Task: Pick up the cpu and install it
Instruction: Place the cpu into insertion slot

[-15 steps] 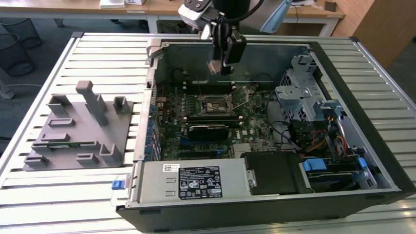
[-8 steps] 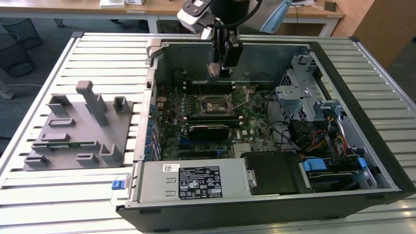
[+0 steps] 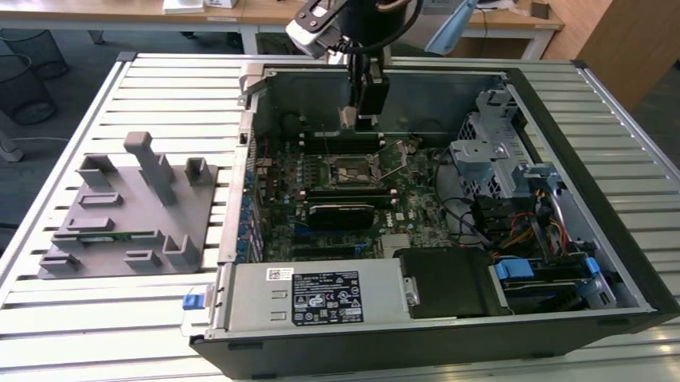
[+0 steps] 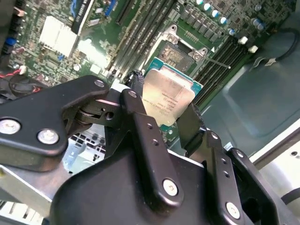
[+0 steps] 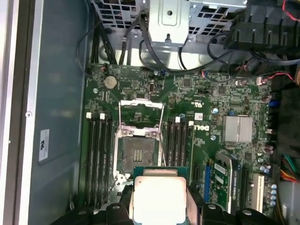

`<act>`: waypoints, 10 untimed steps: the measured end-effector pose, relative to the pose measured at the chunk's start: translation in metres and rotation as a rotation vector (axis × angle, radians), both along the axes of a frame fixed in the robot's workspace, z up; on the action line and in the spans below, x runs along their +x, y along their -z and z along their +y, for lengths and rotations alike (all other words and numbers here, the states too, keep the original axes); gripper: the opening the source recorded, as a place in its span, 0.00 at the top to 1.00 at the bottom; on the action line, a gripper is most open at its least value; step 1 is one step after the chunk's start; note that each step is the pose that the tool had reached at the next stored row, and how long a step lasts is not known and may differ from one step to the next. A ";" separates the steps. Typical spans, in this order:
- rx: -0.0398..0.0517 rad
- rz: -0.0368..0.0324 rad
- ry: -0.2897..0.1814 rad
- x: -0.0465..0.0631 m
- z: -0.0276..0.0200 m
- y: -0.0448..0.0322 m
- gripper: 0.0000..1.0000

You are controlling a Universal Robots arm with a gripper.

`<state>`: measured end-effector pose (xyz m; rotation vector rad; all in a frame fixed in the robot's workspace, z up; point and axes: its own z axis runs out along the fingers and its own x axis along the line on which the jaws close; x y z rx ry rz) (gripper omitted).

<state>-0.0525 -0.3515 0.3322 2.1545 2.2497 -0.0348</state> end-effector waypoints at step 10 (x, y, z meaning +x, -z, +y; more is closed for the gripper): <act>0.0001 -0.0021 0.000 0.004 0.0089 0.0155 0.47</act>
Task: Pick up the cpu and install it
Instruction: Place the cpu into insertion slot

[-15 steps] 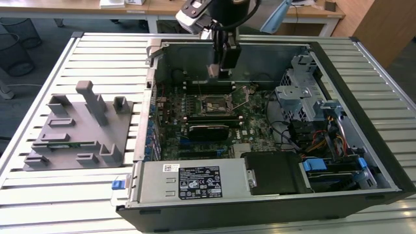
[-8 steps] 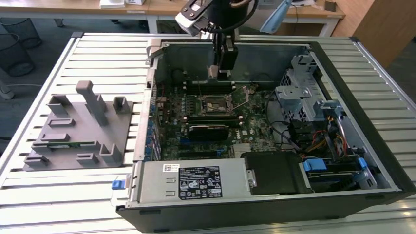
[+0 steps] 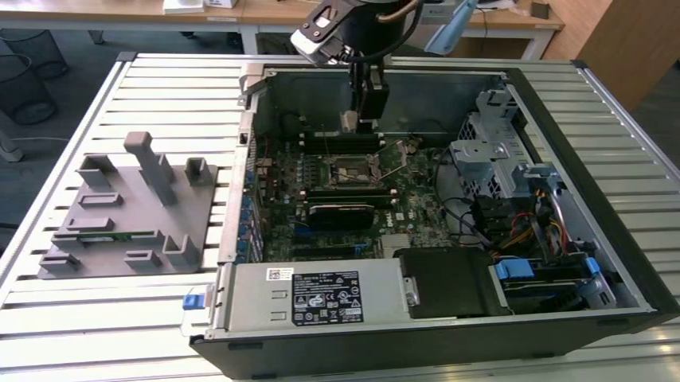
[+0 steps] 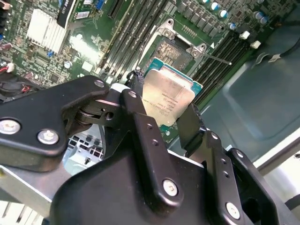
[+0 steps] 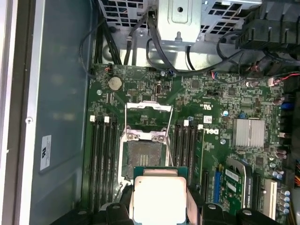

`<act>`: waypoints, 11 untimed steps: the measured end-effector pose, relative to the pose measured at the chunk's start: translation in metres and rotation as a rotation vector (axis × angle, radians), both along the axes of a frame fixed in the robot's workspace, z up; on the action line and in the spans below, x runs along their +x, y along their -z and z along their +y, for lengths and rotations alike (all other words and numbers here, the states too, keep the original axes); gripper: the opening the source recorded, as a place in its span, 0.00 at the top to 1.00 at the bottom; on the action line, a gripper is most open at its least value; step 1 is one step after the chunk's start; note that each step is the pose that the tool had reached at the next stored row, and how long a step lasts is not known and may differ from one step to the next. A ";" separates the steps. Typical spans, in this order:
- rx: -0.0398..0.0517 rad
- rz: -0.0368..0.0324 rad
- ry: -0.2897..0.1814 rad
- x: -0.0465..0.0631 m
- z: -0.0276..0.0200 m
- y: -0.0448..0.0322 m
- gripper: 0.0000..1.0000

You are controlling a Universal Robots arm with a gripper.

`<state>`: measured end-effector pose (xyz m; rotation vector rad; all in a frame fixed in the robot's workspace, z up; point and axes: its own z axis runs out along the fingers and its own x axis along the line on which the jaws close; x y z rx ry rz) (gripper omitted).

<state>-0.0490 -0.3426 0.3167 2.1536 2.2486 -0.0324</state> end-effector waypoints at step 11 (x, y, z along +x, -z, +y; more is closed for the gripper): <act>0.0000 -0.0011 0.000 0.010 0.0025 0.0188 0.47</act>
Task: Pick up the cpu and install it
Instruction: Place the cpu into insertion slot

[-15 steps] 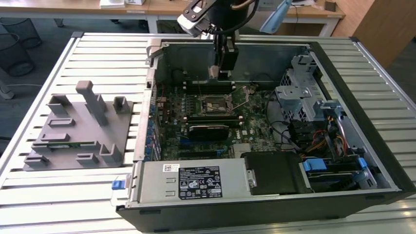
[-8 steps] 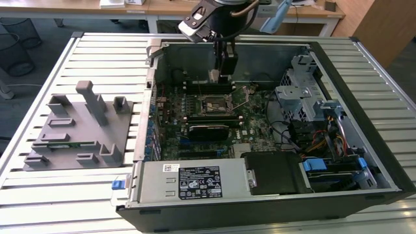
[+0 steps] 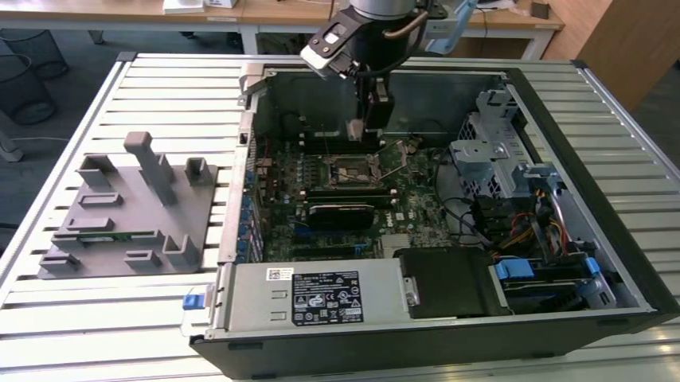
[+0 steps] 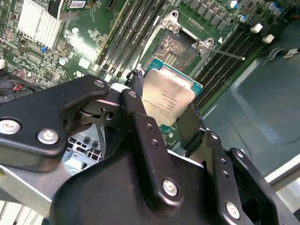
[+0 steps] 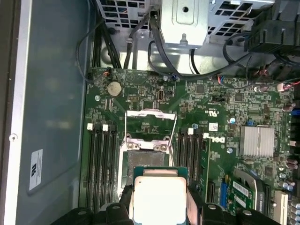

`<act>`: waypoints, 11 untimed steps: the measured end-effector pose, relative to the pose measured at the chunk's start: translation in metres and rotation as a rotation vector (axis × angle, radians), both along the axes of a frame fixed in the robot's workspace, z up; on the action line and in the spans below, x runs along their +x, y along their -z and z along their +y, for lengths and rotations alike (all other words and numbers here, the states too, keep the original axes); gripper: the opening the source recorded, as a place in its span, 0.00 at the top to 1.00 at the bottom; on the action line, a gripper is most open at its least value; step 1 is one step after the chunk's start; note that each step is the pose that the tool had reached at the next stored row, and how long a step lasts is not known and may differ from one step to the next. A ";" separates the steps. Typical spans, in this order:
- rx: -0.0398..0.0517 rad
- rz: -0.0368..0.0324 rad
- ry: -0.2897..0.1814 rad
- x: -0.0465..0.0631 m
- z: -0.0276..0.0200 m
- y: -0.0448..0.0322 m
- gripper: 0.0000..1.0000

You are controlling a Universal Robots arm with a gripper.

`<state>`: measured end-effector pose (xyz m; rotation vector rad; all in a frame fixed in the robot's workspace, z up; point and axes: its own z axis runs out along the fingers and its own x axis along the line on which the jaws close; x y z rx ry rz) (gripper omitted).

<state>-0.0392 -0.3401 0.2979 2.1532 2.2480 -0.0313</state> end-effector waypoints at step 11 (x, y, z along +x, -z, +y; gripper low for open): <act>-0.0005 0.0002 0.000 0.000 0.0004 0.0124 0.47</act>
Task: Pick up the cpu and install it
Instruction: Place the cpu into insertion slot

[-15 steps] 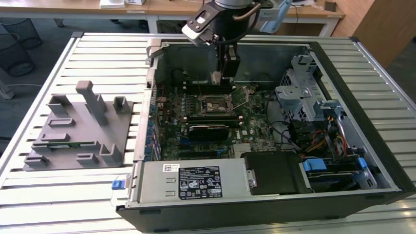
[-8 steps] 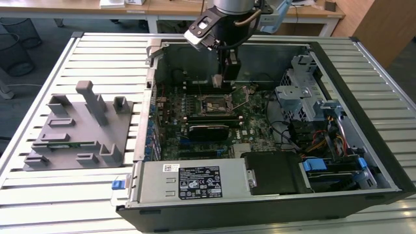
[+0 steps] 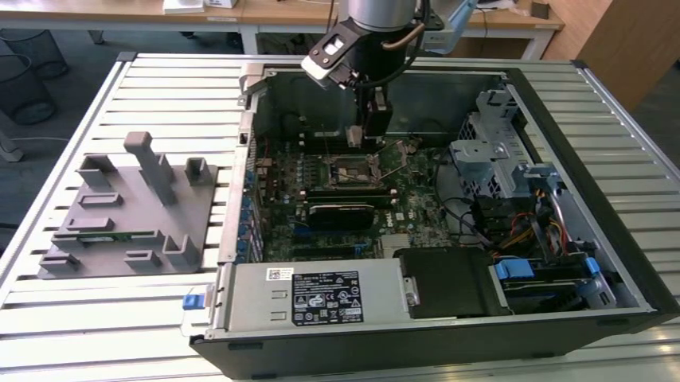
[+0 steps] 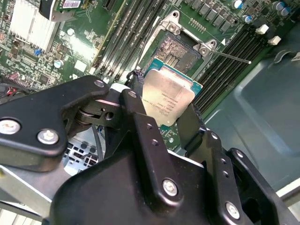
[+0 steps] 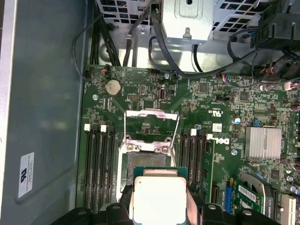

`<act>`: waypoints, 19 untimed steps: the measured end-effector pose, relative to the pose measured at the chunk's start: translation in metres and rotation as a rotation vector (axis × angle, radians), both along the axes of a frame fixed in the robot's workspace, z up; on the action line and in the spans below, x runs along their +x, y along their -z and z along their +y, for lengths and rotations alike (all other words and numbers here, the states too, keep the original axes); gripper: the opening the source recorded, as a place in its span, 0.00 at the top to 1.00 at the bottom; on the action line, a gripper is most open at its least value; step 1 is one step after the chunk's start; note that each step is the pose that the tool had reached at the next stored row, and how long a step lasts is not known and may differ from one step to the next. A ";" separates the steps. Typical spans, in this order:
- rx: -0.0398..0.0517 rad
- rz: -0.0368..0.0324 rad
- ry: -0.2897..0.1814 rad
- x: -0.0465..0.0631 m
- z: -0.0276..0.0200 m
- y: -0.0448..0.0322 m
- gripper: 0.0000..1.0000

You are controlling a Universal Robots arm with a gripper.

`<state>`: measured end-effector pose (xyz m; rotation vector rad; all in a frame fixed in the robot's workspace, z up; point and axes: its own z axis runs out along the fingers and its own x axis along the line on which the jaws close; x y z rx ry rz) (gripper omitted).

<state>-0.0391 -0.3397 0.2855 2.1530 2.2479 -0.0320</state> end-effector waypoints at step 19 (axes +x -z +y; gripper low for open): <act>0.0017 0.0000 0.000 0.000 0.0000 0.0055 0.47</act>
